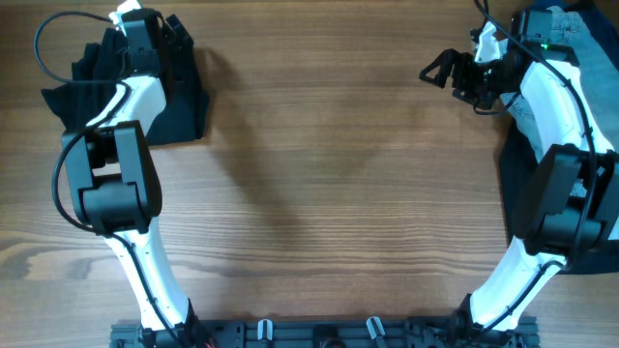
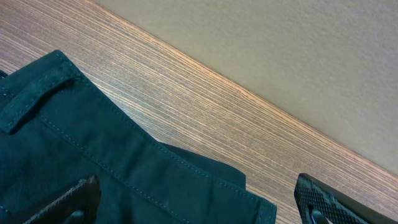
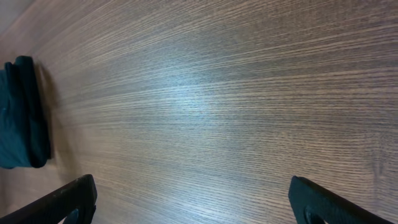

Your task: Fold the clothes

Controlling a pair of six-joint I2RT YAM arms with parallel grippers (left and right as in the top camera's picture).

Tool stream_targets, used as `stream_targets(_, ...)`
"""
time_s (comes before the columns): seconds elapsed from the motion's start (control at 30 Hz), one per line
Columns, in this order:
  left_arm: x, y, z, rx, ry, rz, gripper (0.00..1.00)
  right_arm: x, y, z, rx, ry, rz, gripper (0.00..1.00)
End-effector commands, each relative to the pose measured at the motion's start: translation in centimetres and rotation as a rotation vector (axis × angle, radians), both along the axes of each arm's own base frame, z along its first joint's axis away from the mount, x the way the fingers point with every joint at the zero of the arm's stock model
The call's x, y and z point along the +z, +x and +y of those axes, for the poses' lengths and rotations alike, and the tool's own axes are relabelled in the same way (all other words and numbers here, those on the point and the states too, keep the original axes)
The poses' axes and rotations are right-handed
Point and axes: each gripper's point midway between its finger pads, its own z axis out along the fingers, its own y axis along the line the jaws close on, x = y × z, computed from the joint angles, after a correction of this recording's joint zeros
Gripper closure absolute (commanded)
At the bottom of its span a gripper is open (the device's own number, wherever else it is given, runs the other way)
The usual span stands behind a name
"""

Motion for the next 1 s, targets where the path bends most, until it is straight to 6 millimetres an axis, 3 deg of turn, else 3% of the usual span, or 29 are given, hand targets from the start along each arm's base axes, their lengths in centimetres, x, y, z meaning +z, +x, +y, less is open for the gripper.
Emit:
stream_targets(0.0, 5.7, -1.0, -0.6, -0.034, 0.019, -0.036, 0.0, 2.2, 0.7, -0.2, 0.01, -0.024, -0.065, 0.0)
stream_targets(0.07, 6.9, -2.8, -2.0, -0.105, -0.004, 0.033, 0.0, 2.2, 0.7, -0.2, 0.01, -0.023, -0.065, 0.0)
stream_targets(0.13, 6.8, -5.5, -2.8, -0.121, -0.031, 0.141, 0.0, 2.2, 0.7, -0.2, 0.009, -0.023, -0.065, 0.01)
stream_targets(0.2, 5.9, -9.4, -3.2, -0.115, -0.059, 0.301, 0.0, 2.2, 0.7, -0.2, 0.01, -0.024, -0.065, 0.0)
stream_targets(0.3, 4.3, -13.3, -3.4, -0.109, -0.085, 0.469, 0.0, 2.2, 0.6, -0.1, 0.021, -0.028, -0.069, 0.01)
stream_targets(0.4, 1.3, -16.3, -2.6, -0.075, -0.081, 0.632, 0.0, 2.1, 0.5, -0.1, 0.031, -0.033, -0.069, 0.0)
stream_targets(0.57, -2.6, -16.9, -0.4, -0.033, -0.105, 0.702, 0.0, 2.0, 0.4, -0.1, 0.055, -0.045, -0.08, 0.0)
stream_targets(0.77, -4.3, -15.2, 2.0, -0.026, -0.084, 0.66, 0.0, 2.0, 0.4, -0.1, 0.069, -0.051, -0.086, 0.01)
stream_targets(0.97, -7.5, -14.3, 2.8, -0.065, -0.048, 0.676, 0.0, 2.1, 0.5, -0.1, 0.068, -0.052, -0.093, 0.0)
